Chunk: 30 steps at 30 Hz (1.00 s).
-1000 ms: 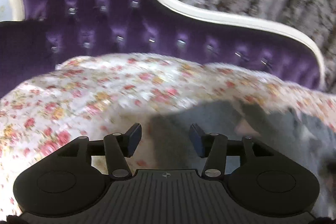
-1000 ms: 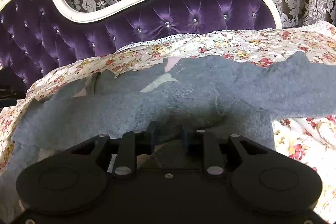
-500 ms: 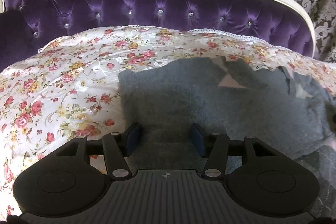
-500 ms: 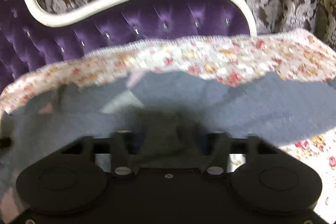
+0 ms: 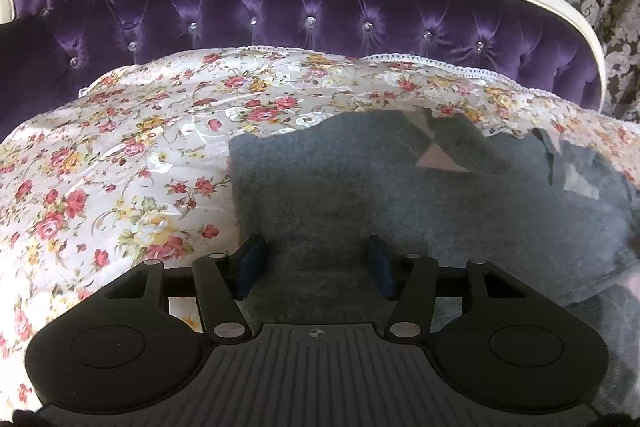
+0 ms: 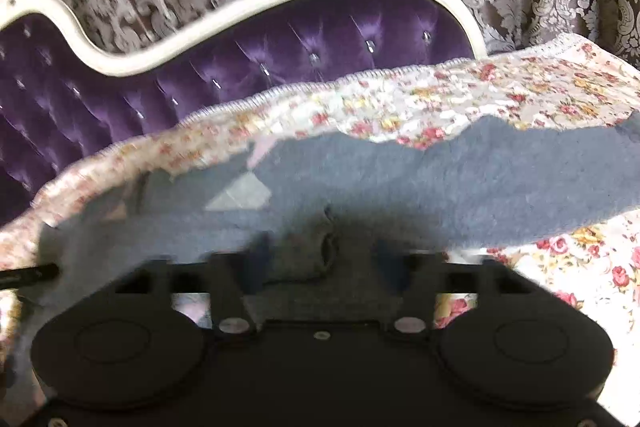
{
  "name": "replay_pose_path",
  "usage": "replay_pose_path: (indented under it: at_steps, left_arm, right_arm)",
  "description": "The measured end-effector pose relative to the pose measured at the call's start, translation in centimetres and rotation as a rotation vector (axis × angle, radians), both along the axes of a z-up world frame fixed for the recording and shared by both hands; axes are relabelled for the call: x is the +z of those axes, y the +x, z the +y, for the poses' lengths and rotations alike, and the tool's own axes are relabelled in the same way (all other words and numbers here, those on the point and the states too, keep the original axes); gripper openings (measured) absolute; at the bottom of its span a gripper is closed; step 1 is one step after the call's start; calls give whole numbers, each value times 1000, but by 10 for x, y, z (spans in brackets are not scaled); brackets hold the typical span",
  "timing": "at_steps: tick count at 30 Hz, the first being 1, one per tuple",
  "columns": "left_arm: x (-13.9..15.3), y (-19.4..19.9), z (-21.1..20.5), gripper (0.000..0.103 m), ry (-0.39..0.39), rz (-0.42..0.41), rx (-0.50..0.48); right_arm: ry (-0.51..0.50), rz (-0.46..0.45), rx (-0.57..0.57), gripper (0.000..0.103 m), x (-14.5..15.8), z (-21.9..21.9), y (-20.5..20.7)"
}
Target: Fold small clothes
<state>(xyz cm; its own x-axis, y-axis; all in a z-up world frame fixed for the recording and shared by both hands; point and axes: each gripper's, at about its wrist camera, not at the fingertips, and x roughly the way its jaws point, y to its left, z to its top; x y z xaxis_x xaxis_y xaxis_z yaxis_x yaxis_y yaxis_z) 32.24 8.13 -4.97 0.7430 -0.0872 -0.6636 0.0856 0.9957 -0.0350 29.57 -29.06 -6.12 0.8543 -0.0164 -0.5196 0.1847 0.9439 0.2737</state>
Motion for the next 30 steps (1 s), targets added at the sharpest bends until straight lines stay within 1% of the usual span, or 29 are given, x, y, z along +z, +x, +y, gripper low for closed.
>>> replay_pose_path:
  at_steps: [1,3,5,6,11,14,21,24,26,28,29,30]
  left_arm:
    - [4,-3,0,53,-11,1,4]
    - [12,-11,-4,54,-31,-7,-4]
    - [19,-17,-14,54,-26,-14,-30]
    - [22,-19,-21,54,-23,-11,-47]
    - [28,-23,-58,55,-63,8,-121]
    - [26,-24,-82,55,-62,13,-153]
    - [9,-18,-129,55,-71,40,-195]
    - [-4,-13,-141,56,-62,62,-188]
    - [-10,-15,-146,64,-36,31,-187]
    - [-14,-17,-155,70,26,18,-230]
    - [-15,-17,-160,72,55,13,-241]
    - [-16,-18,-162,73,67,8,-240]
  right_arm:
    - [2,-4,-1,73,2,-4,-6]
    - [19,-10,-11,77,5,-16,-16]
    - [46,-17,-27,91,5,-31,-26]
    - [54,-15,-40,92,5,-39,-32]
    - [37,8,-103,93,3,-76,-53]
    - [32,14,-146,93,3,-101,-66]
    - [24,38,-273,93,-4,-172,-80]
    - [35,44,-324,93,-8,-200,-79]
    - [55,38,-353,93,-11,-217,-79]
    - [72,31,-381,93,-13,-236,-76]
    - [81,25,-391,93,-15,-244,-76]
    - [92,22,-404,93,-17,-254,-74]
